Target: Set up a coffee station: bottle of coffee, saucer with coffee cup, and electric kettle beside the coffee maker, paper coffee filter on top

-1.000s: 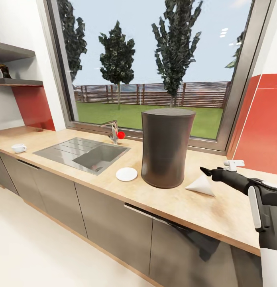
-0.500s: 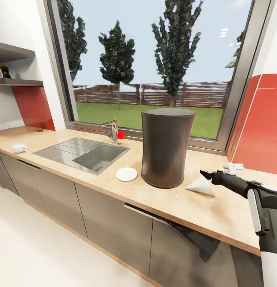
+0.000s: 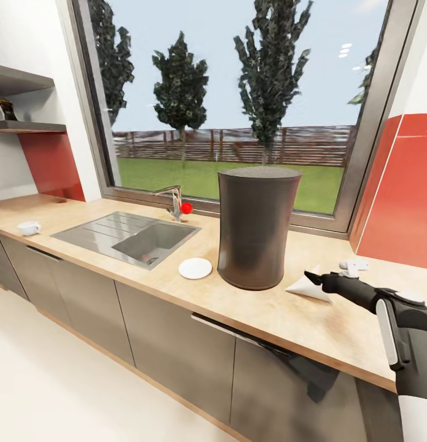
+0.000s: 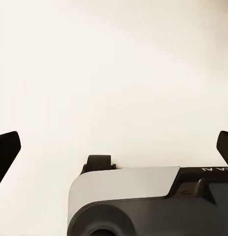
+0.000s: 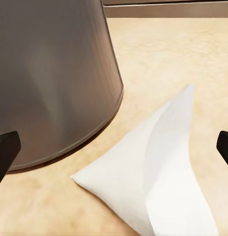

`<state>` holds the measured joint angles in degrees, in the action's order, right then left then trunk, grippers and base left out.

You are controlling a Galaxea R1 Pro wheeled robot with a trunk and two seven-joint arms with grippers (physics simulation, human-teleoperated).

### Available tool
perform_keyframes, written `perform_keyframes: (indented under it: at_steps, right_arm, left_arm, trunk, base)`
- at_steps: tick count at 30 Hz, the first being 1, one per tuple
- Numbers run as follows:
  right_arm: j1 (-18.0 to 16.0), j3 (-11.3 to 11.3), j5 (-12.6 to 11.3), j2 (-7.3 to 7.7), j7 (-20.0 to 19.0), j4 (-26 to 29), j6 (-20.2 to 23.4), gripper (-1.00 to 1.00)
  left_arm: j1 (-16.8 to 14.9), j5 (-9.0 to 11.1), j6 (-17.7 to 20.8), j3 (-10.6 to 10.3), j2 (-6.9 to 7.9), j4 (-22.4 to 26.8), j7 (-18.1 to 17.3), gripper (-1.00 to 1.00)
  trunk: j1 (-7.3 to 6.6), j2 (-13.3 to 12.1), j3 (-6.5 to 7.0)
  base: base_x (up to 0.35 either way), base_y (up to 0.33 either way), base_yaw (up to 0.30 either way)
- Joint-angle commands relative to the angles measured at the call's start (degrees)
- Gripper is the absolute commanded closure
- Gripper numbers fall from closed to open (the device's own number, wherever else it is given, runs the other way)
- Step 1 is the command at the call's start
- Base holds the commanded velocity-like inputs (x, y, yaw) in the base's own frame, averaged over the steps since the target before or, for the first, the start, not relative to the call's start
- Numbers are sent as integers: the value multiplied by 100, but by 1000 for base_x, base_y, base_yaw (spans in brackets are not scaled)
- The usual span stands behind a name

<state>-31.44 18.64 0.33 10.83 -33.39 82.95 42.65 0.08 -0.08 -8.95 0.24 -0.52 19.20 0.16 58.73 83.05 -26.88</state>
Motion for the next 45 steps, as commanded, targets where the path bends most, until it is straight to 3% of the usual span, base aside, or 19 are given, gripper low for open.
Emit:
perform_keyframes:
  at_steps: [1,13,17,19,45]
  right_arm:
    - [-4,8,4,-1,-28,-6,33,-100]
    - [-3,-17,2,-5,-25,-319,7,-100]
    - [-3,-299,2,-11,-21,-337,-1,-100]
    - [-3,-317,2,-11,-20,-339,-1,-100]
    - [-3,-343,11,-3,22,-600,-112,-100]
  left_arm:
    - [1,-1,-10,2,-1,5,2,-100]
    - [1,-1,-10,2,-1,5,2,-100]
    - [1,-1,-10,2,-1,5,2,-100]
    - [1,-1,-10,2,-1,7,6,-100]
    - [1,-1,-10,3,-1,6,2,-100]
  trunk:
    - [0,3,-5]
    - [0,3,-5]
    - [0,3,-5]
    - [0,3,-5]
    - [0,3,-5]
  base:
    - [0,0,0]
    - [0,0,0]
    - [0,0,0]
    - [0,0,0]
    - [0,0,0]
